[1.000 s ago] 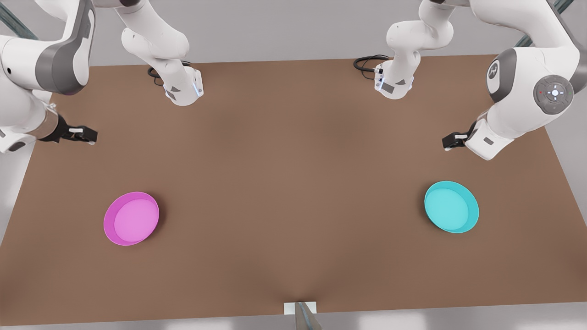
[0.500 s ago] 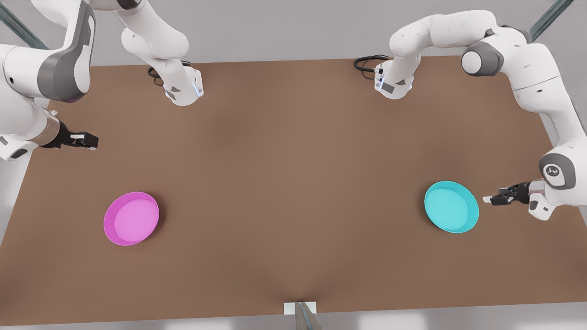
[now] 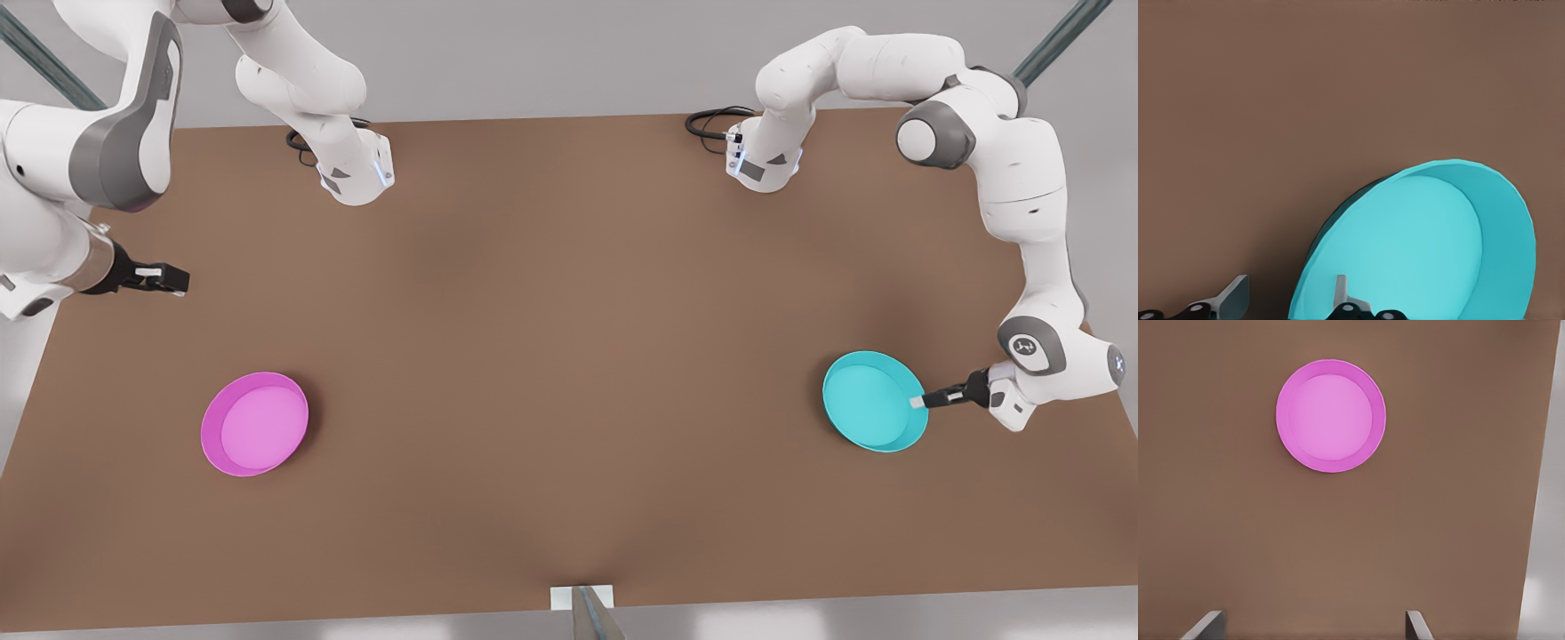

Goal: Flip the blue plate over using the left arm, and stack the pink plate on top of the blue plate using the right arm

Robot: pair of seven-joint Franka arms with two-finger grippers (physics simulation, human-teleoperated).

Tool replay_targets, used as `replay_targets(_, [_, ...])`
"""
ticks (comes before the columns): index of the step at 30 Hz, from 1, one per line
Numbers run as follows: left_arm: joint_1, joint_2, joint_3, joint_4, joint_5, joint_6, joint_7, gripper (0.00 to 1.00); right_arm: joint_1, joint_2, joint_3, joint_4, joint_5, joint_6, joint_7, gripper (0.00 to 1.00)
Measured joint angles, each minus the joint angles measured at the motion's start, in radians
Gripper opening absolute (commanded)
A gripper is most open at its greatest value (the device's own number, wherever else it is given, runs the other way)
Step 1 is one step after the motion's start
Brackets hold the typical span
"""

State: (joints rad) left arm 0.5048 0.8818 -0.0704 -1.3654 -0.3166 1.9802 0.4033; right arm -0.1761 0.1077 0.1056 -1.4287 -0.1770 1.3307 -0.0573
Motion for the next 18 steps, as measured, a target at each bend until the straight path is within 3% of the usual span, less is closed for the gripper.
replay_targets(8, [-0.016,0.000,0.000,0.003,-0.030,0.016,0.074,0.47,-0.001,0.007,-0.001,0.000,0.000,0.001,-0.001,1.00])
replay_targets(18, [-0.018,0.007,0.000,0.000,-0.032,0.021,0.130,0.40,-0.001,0.015,-0.006,0.001,0.000,0.002,-0.002,1.00])
